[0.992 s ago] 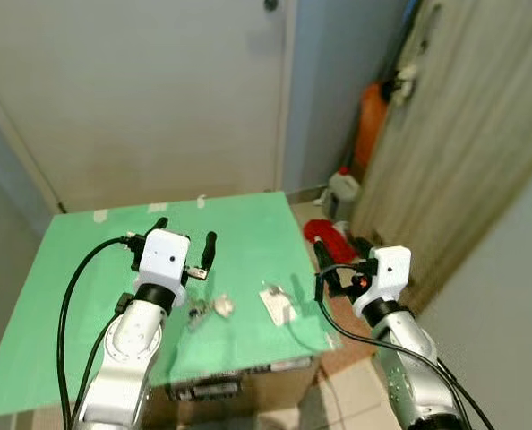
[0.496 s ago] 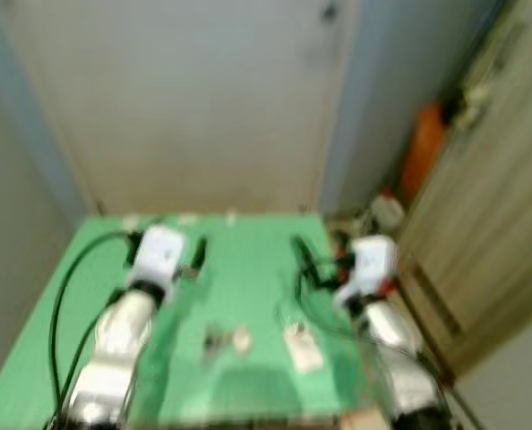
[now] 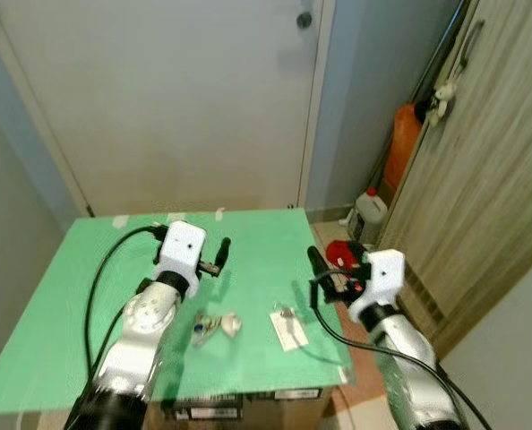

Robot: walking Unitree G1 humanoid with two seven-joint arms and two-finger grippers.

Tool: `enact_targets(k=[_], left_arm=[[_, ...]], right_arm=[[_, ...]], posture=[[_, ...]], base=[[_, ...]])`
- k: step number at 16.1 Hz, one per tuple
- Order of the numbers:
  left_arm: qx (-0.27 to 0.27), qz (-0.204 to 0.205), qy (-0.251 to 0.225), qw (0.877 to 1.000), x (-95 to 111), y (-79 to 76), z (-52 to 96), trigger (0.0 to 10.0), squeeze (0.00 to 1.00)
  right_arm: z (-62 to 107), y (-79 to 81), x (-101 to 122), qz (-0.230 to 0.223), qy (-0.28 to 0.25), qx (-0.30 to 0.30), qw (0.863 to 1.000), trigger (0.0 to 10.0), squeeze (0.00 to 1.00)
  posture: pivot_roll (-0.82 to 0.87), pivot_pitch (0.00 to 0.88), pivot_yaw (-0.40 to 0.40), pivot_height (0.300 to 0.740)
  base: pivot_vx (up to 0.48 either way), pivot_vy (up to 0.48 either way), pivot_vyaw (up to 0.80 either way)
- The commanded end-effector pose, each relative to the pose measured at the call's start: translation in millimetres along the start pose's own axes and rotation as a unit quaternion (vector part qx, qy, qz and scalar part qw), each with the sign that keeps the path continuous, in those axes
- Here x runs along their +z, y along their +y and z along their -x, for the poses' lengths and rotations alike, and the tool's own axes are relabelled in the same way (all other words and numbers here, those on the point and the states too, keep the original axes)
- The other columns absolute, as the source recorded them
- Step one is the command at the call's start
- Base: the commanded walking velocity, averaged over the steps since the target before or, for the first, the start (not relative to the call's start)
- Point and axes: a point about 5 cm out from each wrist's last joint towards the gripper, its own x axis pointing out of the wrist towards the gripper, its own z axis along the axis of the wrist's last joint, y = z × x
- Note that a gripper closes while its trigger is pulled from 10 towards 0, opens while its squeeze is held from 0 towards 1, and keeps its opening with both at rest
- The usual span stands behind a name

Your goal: Hang keys on a hook

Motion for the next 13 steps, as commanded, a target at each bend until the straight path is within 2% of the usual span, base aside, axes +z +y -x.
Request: enact_targets(k=[1,3,5,7,9,13], left_arm=[[0.007,0.002,0.037,0.999,-14.1,-0.7,-3.4,10.0,0.00],[0.002,0.020,0.071,0.997,-26.4,-10.3,-1.5,10.0,0.00],[-0.010,0.023,0.072,0.997,-30.7,-21.0,2.1,10.0,0.00],[-0.007,0.011,0.096,0.995,-45.3,-31.7,8.1,10.0,0.00],[0.006,-0.003,0.124,0.992,-53.7,-34.8,13.6,10.0,0.00],[0.027,-0.004,0.154,0.988,-65.2,-34.8,18.3,10.0,0.00]], right_arm=[[6.3,-7.0,4.7,0.011,0.001,-0.003,1.000,10.0,0.00],[17.6,-14.2,3.5,0.019,0.012,-0.009,1.000,10.0,0.00],[25.3,-17.3,4.9,0.022,0.018,-0.012,1.000,10.0,0.00],[39.4,-21.8,6.2,0.030,0.036,-0.011,0.999,10.0,0.00],[48.4,-28.5,9.2,0.037,0.047,-0.014,0.998,10.0,0.00],[52.2,-34.9,13.4,0.039,0.058,-0.016,0.997,10.0,0.00]], posture=[[-0.05,0.000,-0.012,0.717],[-0.07,0.017,-0.023,0.717],[-0.09,0.045,-0.044,0.717],[-0.12,0.074,-0.075,0.717],[-0.13,0.087,-0.092,0.717],[-0.14,0.107,-0.110,0.717]], base=[[0.000,0.000,0.00],[0.000,0.000,0.00],[0.000,0.000,0.00],[0.000,0.000,0.00],[0.000,0.000,0.00],[0.000,0.000,0.00]])
